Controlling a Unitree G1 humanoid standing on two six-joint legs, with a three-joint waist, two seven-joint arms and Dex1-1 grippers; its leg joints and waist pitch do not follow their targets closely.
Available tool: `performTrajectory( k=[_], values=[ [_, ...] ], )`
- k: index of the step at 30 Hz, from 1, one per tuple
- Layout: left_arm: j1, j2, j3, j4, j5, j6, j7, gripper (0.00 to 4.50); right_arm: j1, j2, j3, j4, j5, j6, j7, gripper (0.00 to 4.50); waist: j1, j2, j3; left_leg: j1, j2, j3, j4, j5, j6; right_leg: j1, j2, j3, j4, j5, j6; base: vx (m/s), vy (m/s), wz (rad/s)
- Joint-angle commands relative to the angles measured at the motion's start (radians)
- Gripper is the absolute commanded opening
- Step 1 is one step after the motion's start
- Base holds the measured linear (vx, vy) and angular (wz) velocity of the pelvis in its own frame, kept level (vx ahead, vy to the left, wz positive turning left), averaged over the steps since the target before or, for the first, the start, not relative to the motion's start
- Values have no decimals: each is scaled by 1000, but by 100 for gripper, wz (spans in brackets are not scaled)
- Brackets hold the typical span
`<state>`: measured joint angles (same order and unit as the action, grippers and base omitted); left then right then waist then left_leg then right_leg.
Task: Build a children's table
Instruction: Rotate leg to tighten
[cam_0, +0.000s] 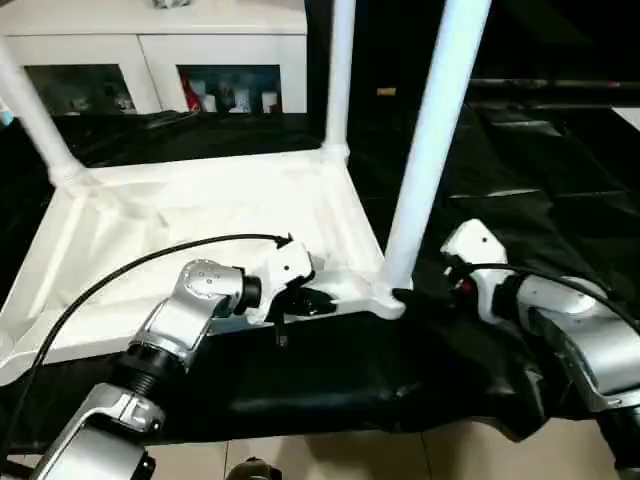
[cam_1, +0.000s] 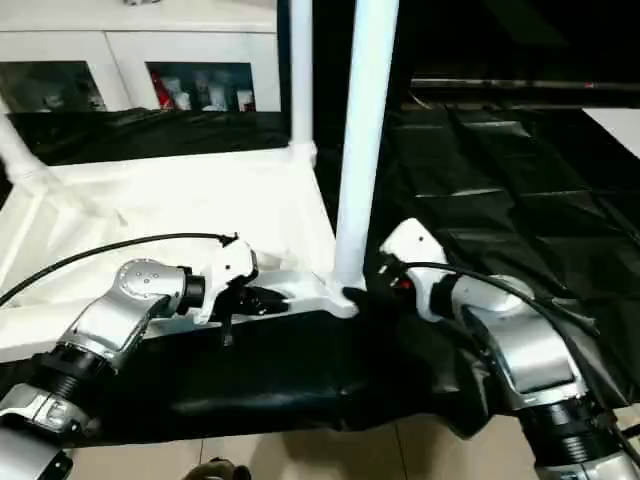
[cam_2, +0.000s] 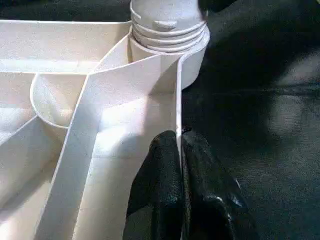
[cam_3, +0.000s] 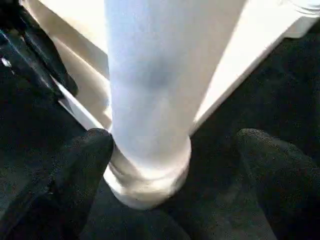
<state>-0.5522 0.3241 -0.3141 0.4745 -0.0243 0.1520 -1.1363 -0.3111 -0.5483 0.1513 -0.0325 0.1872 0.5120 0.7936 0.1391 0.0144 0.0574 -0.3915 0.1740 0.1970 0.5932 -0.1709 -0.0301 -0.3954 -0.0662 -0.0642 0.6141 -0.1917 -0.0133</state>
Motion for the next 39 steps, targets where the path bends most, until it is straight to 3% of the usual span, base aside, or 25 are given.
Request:
performTrajectory(
  k=[1, 5, 11, 23, 33, 36, 39],
  values=[
    [-17, -20, -3, -68, -47, -22, -35, 0, -9, 3, 2, 5, 12, 12, 10, 442, -6, -7, -65, 36, 71, -32, -68, -205, 22, 35, -95, 56, -78, -196, -194, 0, 0, 0],
    [-20, -21, -4, -66, -40, -18, -39, 0, -8, 11, 22, 23, 9, 4, 28, 442, -1, -5, -69, 30, 69, -32, -66, -180, 25, 40, -97, 55, -71, -155, -196, 0, 0, 0],
    [-29, -20, -5, -56, -35, -17, -40, 0, -23, 34, 33, 70, 1, -11, 29, 385, -1, -1, -72, 30, 69, -33, -65, -174, 22, 41, -95, 53, -69, -134, -205, 0, 0, 0],
    [-24, -13, -3, -55, -29, -20, -36, 0, -36, 61, 38, 118, 3, -35, 35, 287, 0, -6, -74, 27, 67, -32, -62, -167, 26, 43, -96, 52, -67, -137, -205, 0, 0, 0],
    [-19, -8, -8, -61, -28, -16, -42, 0, -36, 72, 34, 120, 13, -43, 43, 277, 0, -3, -76, 28, 67, -31, -59, -148, 34, 43, -94, 52, -63, -108, -211, 0, 0, 0],
    [-25, -18, -8, -45, -14, -6, -10, 0, -33, 95, 18, 137, 2, -64, -2, 277, -1, -5, -76, 28, 67, -31, -60, -157, 31, 42, -95, 52, -64, -121, -212, 0, 0, 0],
    [-59, -70, 18, 39, 31, 11, 150, 0, -55, 210, -71, 231, -10, -80, -222, 276, -8, -4, -76, 27, 64, -30, -58, -165, 18, 38, -95, 53, -65, -134, -220, 0, 0, 0]
  ],
)
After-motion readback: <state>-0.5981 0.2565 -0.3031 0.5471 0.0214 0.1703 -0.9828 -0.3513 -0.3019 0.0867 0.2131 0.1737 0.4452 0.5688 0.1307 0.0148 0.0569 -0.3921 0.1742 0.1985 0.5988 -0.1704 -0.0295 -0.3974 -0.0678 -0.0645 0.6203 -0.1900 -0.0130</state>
